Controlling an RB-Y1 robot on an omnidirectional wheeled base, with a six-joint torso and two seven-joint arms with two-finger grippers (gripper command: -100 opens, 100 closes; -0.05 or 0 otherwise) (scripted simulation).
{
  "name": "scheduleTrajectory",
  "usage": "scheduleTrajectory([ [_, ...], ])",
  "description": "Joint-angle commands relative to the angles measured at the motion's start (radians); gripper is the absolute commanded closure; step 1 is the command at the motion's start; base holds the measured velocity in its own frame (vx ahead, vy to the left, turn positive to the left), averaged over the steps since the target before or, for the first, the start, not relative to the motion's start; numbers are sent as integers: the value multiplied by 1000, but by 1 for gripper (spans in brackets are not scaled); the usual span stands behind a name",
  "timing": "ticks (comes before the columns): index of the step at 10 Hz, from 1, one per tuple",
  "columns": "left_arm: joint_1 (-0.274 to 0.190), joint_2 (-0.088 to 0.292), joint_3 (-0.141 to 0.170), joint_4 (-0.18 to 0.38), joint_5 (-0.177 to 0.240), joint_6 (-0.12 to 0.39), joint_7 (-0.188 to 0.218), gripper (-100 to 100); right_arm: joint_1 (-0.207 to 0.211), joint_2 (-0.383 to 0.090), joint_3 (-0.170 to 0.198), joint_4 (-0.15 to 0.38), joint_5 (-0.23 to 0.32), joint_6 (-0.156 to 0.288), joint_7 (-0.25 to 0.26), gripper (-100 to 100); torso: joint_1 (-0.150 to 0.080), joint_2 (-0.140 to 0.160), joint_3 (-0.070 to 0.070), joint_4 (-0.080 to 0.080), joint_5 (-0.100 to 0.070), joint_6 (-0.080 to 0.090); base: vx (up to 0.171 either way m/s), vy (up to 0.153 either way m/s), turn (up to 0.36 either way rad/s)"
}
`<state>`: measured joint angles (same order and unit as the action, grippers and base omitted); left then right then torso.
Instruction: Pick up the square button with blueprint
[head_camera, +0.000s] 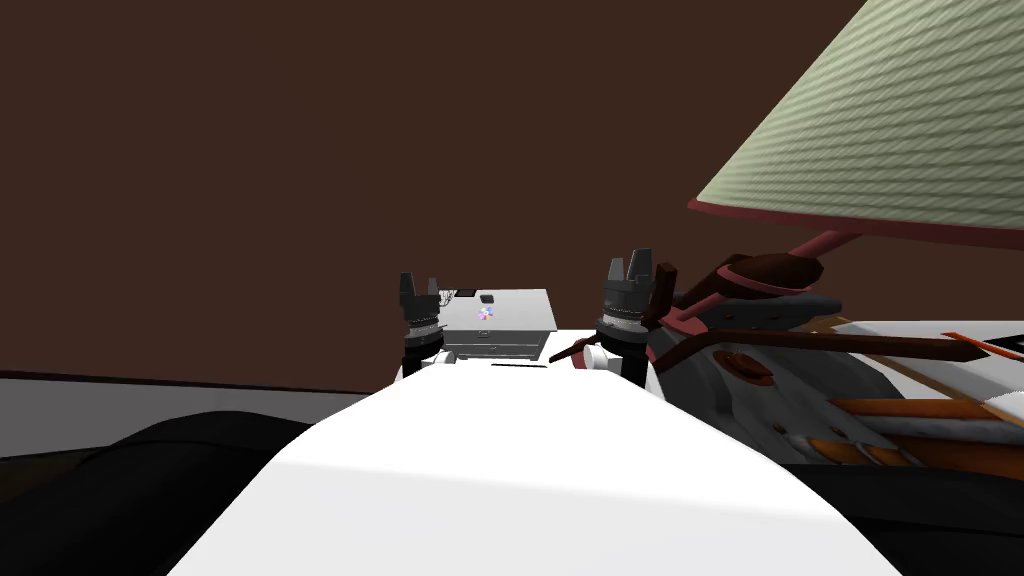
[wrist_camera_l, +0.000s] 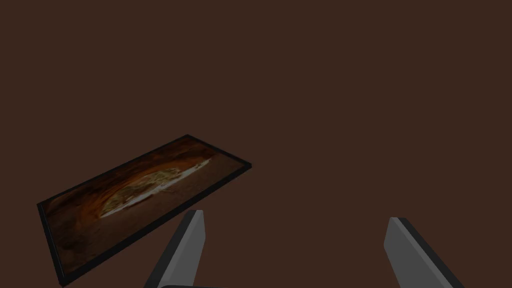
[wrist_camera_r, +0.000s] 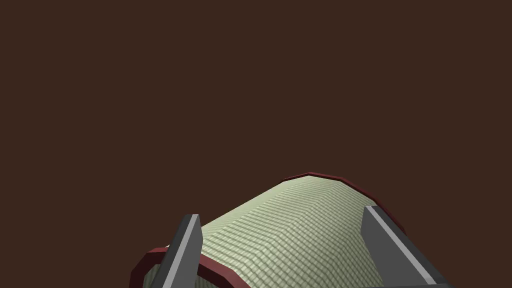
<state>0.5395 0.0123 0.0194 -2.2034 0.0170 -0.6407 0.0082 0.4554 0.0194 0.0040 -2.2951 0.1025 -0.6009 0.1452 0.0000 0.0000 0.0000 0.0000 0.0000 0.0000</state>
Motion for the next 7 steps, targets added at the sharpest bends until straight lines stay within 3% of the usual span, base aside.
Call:
scheduleTrajectory([
  [1,-10,29,6,12,4,25,2,-100,0,0,0,0,0,0,0,0,0,0,0,0,0,0,-4,13,-77],
  [3,-32,70,21,37,14,81,7,-100,0,0,0,0,0,0,0,0,3,1,0,0,1,0,-15,49,-149],
  [6,-47,90,31,55,20,122,11,-100,0,0,0,0,0,0,0,0,3,1,0,0,1,0,-16,42,-75],
  [7,-65,109,44,75,28,163,15,-100,0,0,0,0,0,0,0,0,3,1,0,0,1,0,-21,37,-156],
])
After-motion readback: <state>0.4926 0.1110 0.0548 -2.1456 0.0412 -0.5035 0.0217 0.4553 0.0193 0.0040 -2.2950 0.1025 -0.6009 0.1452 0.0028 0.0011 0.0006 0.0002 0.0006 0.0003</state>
